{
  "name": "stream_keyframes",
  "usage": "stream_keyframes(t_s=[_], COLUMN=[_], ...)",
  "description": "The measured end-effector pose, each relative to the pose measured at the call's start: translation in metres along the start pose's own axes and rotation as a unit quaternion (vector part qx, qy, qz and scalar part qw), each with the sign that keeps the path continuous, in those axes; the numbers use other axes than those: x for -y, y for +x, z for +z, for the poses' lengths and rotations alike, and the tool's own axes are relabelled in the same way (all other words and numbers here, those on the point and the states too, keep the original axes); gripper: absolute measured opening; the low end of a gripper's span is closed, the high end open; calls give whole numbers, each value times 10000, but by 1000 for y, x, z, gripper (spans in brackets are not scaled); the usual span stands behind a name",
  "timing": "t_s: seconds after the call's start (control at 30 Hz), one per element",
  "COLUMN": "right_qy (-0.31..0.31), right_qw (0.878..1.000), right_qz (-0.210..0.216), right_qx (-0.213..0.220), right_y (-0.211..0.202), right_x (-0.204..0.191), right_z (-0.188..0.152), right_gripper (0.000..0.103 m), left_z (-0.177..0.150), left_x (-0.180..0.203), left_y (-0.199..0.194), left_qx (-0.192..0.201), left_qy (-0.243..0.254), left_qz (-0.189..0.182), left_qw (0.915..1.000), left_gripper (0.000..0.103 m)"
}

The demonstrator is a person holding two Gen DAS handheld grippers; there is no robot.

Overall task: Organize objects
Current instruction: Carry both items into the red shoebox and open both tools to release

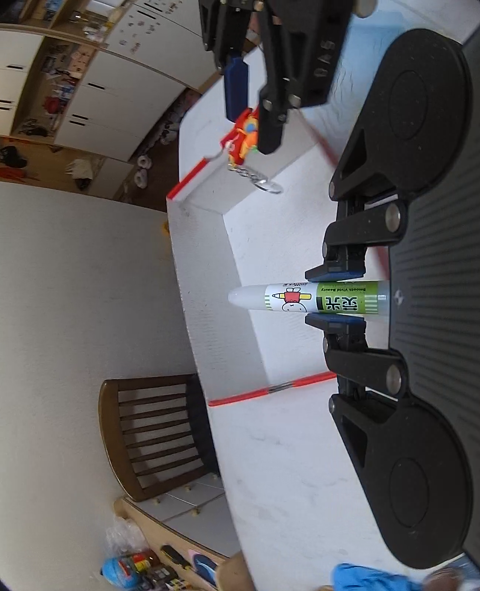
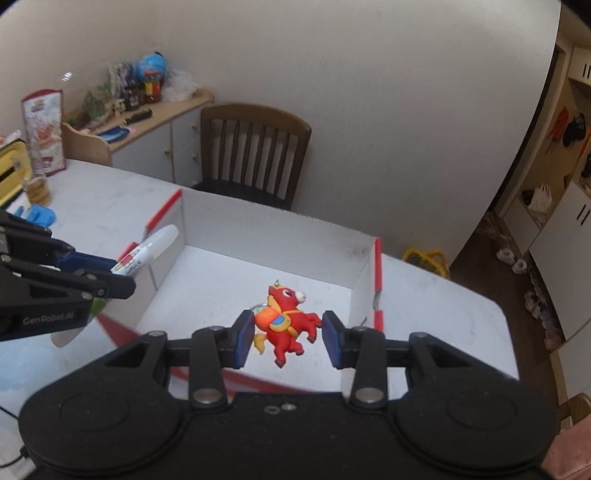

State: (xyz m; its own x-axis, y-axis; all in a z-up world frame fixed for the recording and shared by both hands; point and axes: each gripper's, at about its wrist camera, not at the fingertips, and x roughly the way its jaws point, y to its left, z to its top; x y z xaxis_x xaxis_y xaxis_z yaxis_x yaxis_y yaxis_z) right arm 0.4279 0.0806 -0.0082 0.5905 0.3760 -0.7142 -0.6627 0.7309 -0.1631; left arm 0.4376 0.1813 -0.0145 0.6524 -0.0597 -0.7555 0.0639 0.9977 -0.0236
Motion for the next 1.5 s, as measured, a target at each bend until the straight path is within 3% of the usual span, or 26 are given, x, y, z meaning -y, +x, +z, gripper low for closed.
stream_keyframes(t_s=[0.47, 0.7, 0.93, 1.17, 1.5], right_qy=[277, 465, 549, 479, 487], right_qw=[9941, 9869, 9837, 9832, 9892], right_qz=[67, 77, 78, 96, 134], right_qx=[-1046, -1542, -1713, -1759, -1378], right_y=[97, 121, 128, 129, 97], right_x=[-7, -2, 2, 2, 3], right_z=[5, -4, -7, -13, -8], right_gripper=[39, 39, 39, 47, 64], left_z=[33, 32, 26, 27, 34], left_x=[-5, 1, 2, 0, -9], left_y=[116, 146, 161, 161, 138], left_qx=[-1145, -1695, -2011, -2052, -1756], left_qy=[-48, 28, 90, 40, -346], left_qz=[-227, -258, -261, -261, -283], left_qw=[9932, 9852, 9792, 9784, 9835], left_gripper=[17, 17, 17, 17, 17])
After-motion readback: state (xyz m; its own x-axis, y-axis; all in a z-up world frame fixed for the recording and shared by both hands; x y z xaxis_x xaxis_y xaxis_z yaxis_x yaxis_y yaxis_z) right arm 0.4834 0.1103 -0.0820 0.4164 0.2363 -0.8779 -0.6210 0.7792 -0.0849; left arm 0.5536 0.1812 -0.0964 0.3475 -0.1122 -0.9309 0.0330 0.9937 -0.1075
